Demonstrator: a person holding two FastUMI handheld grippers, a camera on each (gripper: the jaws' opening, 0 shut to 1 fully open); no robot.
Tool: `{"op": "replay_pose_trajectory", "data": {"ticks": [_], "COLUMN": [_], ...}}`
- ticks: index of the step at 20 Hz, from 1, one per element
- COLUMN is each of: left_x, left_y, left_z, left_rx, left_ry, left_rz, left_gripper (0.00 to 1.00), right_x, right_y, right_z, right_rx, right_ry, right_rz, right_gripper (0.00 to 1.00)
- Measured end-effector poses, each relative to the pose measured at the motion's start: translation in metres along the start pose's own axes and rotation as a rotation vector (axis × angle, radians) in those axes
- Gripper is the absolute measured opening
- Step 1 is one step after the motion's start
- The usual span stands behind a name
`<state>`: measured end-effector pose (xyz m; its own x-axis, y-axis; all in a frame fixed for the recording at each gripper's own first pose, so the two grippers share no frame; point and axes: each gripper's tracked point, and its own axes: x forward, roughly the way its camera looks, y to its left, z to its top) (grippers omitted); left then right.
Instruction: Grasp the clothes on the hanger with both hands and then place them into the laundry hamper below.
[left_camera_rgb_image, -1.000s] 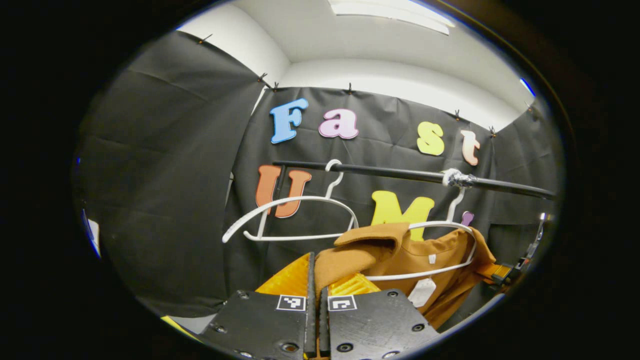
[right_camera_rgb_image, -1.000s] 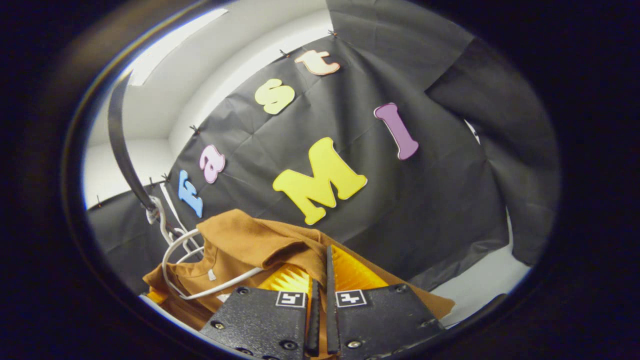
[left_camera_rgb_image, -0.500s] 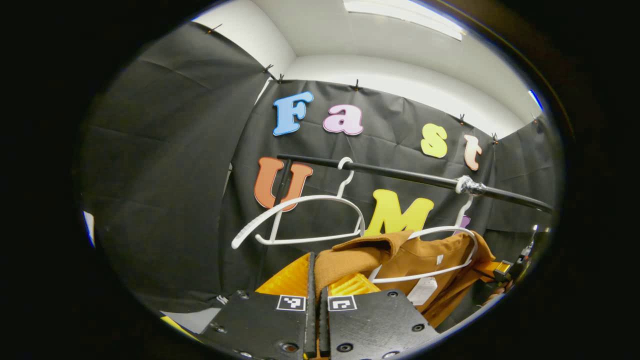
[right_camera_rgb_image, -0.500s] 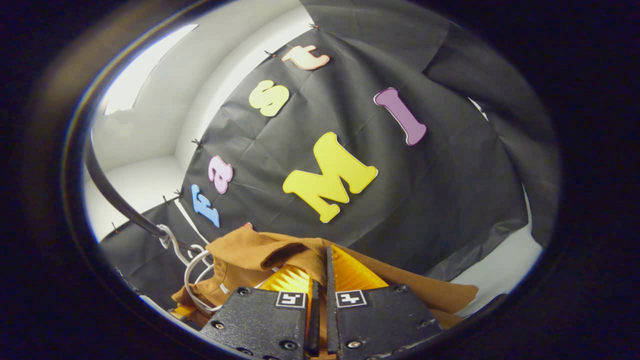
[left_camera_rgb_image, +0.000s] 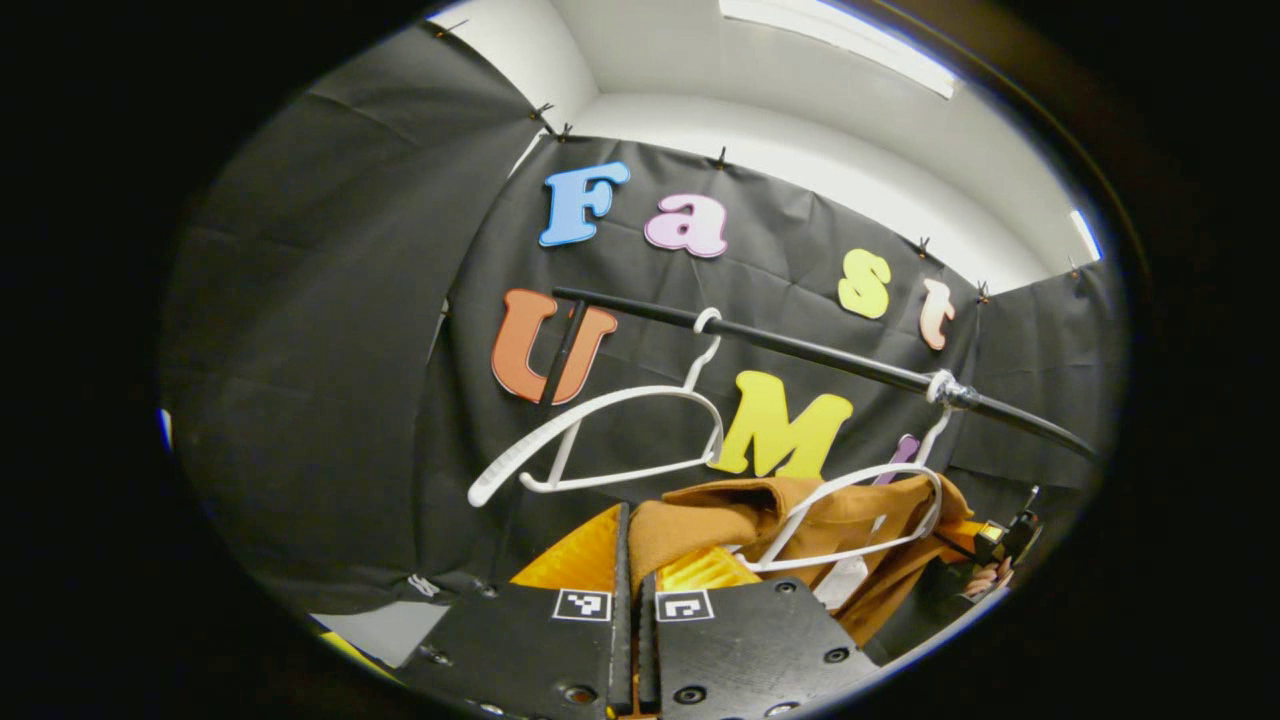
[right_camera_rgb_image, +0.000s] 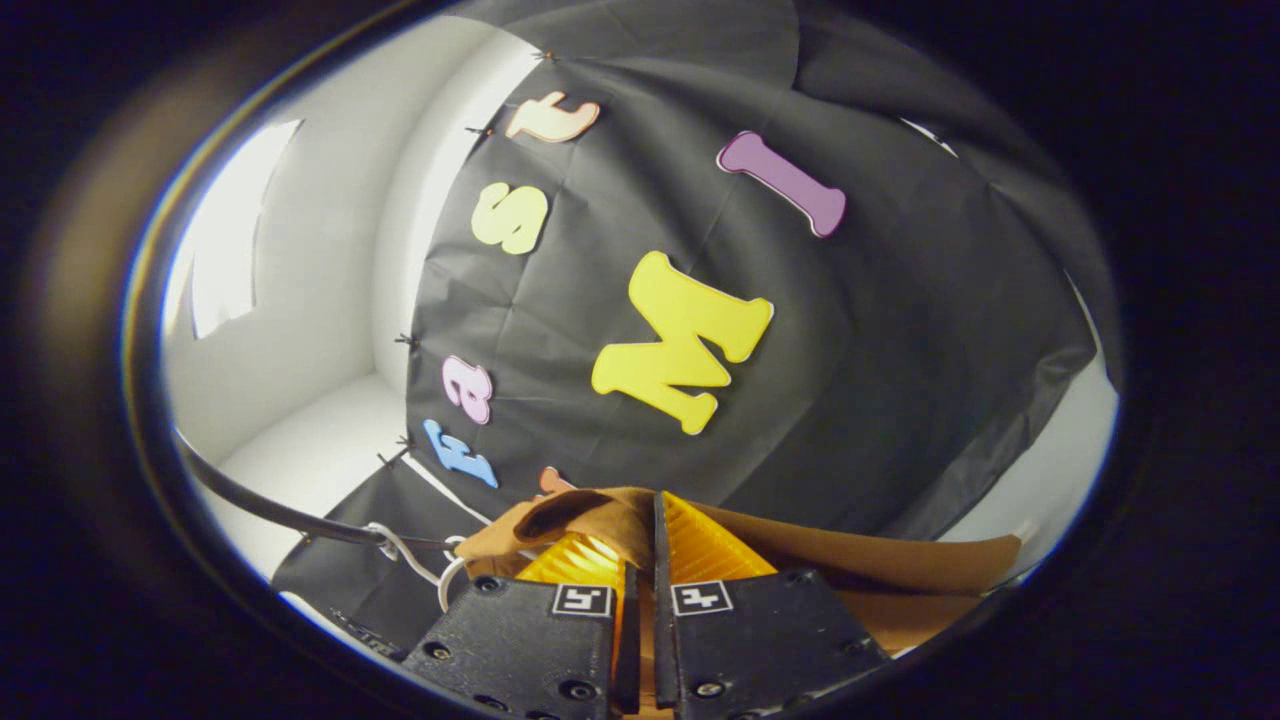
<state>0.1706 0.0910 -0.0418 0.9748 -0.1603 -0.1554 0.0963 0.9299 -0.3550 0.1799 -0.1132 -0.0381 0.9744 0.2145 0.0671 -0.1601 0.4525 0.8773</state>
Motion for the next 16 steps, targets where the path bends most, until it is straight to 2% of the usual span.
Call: {"op": "replay_pose_trajectory", "data": {"ticks": [1,2,4,5,6,7,8,9,12,16], "left_x": [0.003,0.005,0.008,0.009,0.009,0.010,0.013,0.014,0.013,0.021], "left_y": [0.001,0.003,0.002,0.003,0.004,0.003,-0.002,-0.002,0.002,0.015], "left_z": [-0.001,0.001,0.000,-0.001,-0.002,-0.004,-0.007,-0.010,-0.016,-0.037], "left_rx": [-0.008,-0.023,-0.051,-0.056,-0.054,-0.057,-0.070,-0.079,-0.081,-0.137], "left_ry": [0.006,0.012,0.028,0.034,0.041,0.048,0.060,0.069,0.091,0.130], "left_rz": [-0.010,-0.023,-0.050,-0.060,-0.069,-0.088,-0.112,-0.129,-0.152,-0.163], "left_gripper": [0.07,0.02,0.02,0.07,0.02,0.07,0.07,0.02,0.02,0.02], "right_x": [0.004,0.006,0.013,0.016,0.018,0.021,0.021,0.024,0.023,0.024], "right_y": [-0.002,-0.001,-0.004,-0.009,-0.014,-0.020,-0.024,-0.029,-0.038,-0.052], "right_z": [0.003,0.005,0.009,0.011,0.013,0.015,0.015,0.015,0.012,0.002], "right_rx": [0.018,0.043,0.076,0.076,0.072,0.074,0.078,0.079,0.095,0.095], "right_ry": [0.005,0.013,0.023,0.023,0.027,0.032,0.043,0.048,0.061,0.085], "right_rz": [0.006,0.017,0.025,0.017,0.004,-0.009,-0.018,-0.031,-0.043,-0.064], "right_gripper": [0.08,0.09,0.08,0.09,0.08,0.08,0.08,0.08,0.08,0.08]}}
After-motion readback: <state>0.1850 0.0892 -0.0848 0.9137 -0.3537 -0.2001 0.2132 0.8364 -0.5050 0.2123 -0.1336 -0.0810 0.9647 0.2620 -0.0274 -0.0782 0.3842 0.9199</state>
